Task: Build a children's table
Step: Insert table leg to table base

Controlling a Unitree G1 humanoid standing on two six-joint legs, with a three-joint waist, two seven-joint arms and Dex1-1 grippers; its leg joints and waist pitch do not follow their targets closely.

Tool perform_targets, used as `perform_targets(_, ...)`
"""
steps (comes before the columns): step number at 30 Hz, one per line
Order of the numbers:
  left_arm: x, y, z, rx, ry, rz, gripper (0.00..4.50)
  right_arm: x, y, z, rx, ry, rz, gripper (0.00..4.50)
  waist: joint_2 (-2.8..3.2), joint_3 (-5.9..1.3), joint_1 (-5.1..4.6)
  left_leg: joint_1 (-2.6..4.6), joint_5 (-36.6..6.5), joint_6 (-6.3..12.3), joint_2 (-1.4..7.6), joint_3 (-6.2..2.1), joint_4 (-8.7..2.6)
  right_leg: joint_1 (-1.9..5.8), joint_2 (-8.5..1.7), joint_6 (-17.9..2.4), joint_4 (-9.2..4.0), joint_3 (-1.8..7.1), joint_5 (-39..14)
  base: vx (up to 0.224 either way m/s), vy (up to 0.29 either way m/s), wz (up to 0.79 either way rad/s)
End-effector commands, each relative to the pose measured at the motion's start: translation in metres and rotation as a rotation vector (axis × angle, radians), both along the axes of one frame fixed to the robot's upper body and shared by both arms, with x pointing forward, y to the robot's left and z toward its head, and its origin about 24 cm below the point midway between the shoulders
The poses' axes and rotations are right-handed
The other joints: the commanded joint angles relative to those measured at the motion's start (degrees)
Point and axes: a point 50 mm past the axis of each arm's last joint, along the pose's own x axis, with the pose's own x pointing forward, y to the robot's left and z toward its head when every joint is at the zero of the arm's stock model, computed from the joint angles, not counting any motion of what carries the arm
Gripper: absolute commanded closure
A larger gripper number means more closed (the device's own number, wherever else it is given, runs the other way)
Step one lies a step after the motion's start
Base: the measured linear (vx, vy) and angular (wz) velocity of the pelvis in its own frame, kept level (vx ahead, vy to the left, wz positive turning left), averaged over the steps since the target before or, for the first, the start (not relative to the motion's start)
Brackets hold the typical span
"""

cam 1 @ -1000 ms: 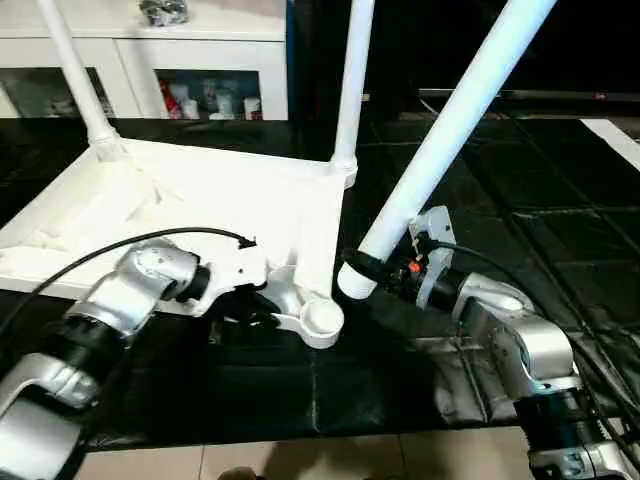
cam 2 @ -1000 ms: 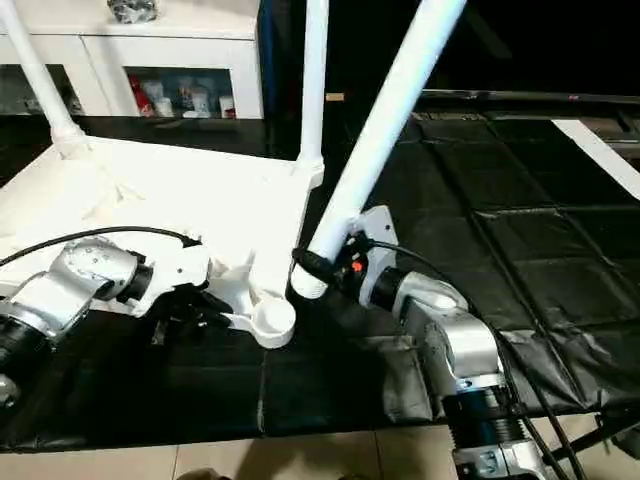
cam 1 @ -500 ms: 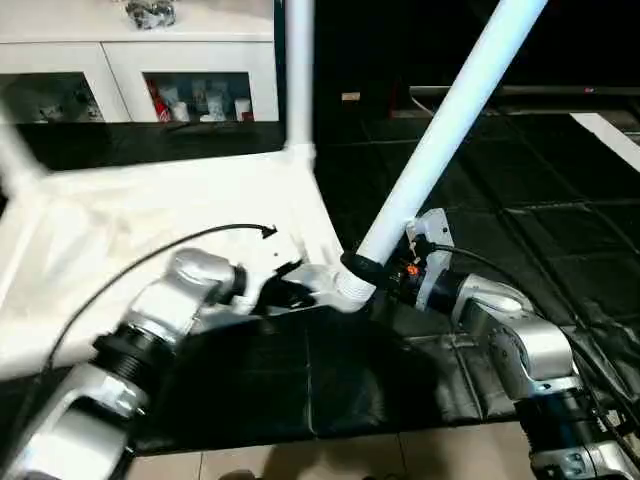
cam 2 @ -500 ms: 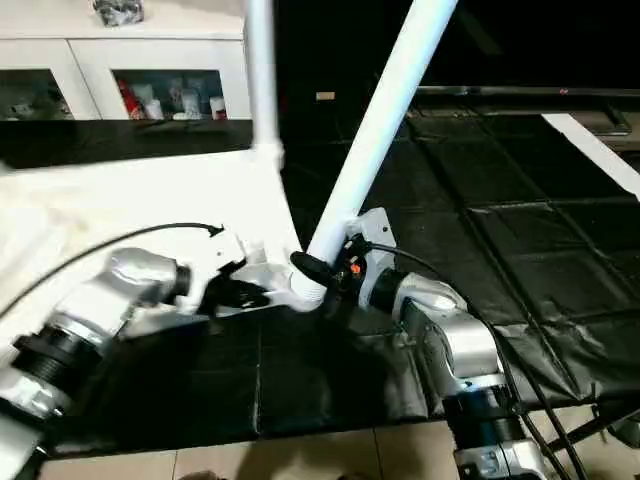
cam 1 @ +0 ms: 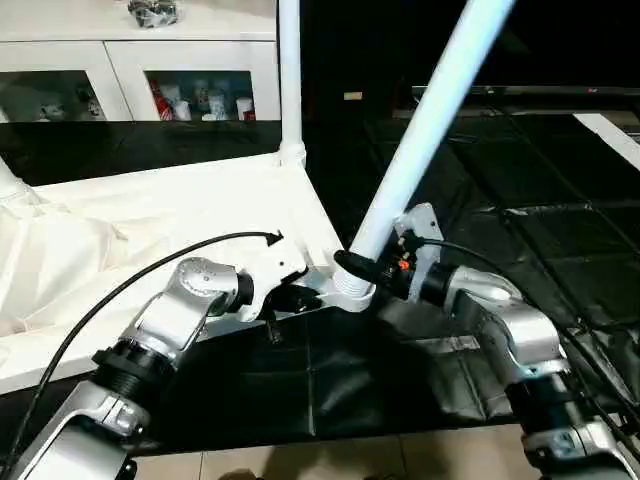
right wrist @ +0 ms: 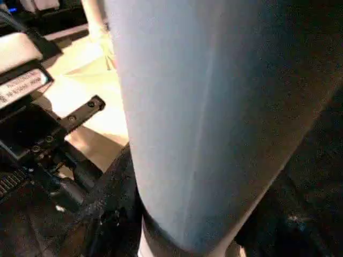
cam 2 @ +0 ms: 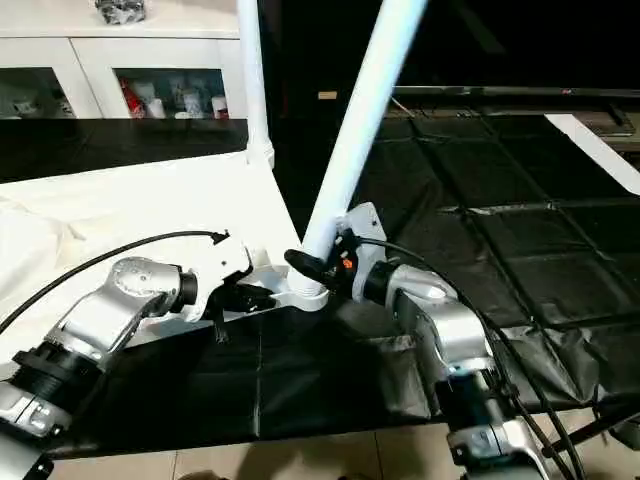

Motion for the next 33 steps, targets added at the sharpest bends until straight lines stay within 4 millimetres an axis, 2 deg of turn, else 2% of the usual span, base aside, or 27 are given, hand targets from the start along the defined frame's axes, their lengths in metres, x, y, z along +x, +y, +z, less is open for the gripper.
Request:
perform_targets(1,-0.005,0.001,-0.009,0.011,0.037,0.002,4.50,0.001,0.001,0.000,-0.024,-0.002,0.015,2.59,0.18,-3.74,0.12,0.09,-13.7,0.83,1.30,-0.53,-4.08,2.93,-4.11,-7.7,-5.15,3.24,-21.2,0.000,0.000,0.00)
perform_targets(6,-0.005,0.002,-0.010,-0.001,0.061,0.020,4.50,0.001,-0.001,-0.007,-0.069,0.026,0.043,2.59,0.06,-3.65,0.08,0.05,-13.8,0.79,1.30,-0.55,-4.17,2.96,-4.15,-7.3,-5.21,3.21,-22.5,0.000,0.000,0.00)
perform_targets(8,-0.007,0.003,-0.010,-0.008,0.104,0.028,4.50,0.002,-0.001,-0.009,-0.076,0.034,0.048,2.59,0.28,-3.62,0.01,0.13,-14.4,0.80,1.26,-0.59,-4.14,2.89,-4.25,-7.0,-5.43,3.15,-24.0,0.000,0.000,0.00)
perform_targets(16,-0.007,0.005,-0.009,-0.014,0.145,0.021,4.50,0.005,-0.002,-0.016,-0.123,0.063,0.067,2.59,-0.04,-3.50,-0.89,0.03,-15.1,1.18,1.18,-0.69,-4.18,2.87,-4.13,-6.6,-5.74,3.01,-26.1,0.000,0.000,0.00)
perform_targets(24,-0.008,0.004,-0.005,-0.003,0.125,-0.039,4.50,0.006,-0.001,-0.017,-0.149,0.080,0.131,2.59,-0.20,-3.53,-1.10,-0.05,-14.3,1.69,1.29,-0.64,-4.21,2.84,-4.14,-7.1,-5.58,3.13,-24.9,0.000,0.000,0.00)
perform_targets(27,-0.010,0.002,-0.003,0.020,0.114,-0.103,4.50,0.004,0.001,-0.019,-0.185,0.095,0.201,2.59,-0.37,-3.68,-1.08,-0.09,-13.7,1.85,1.36,-0.62,-4.21,2.97,-4.17,-7.7,-5.35,3.18,-23.4,0.000,0.000,0.00)
perform_targets(28,-0.011,0.001,-0.003,0.028,0.116,-0.115,4.50,0.004,0.001,-0.019,-0.198,0.098,0.224,2.59,-0.26,-3.59,-1.07,-0.05,-13.7,1.93,1.40,-0.57,-4.23,2.87,-4.15,-8.0,-5.33,3.23,-23.0,0.000,0.000,0.00)
perform_targets(33,-0.013,0.001,-0.003,0.063,0.119,-0.168,4.50,0.005,0.002,-0.017,-0.223,0.133,0.279,2.59,-0.36,-3.66,-0.98,0.05,-13.8,1.58,1.46,-0.56,-4.30,2.92,-4.18,-8.2,-5.32,3.26,-23.0,0.000,0.000,0.00)
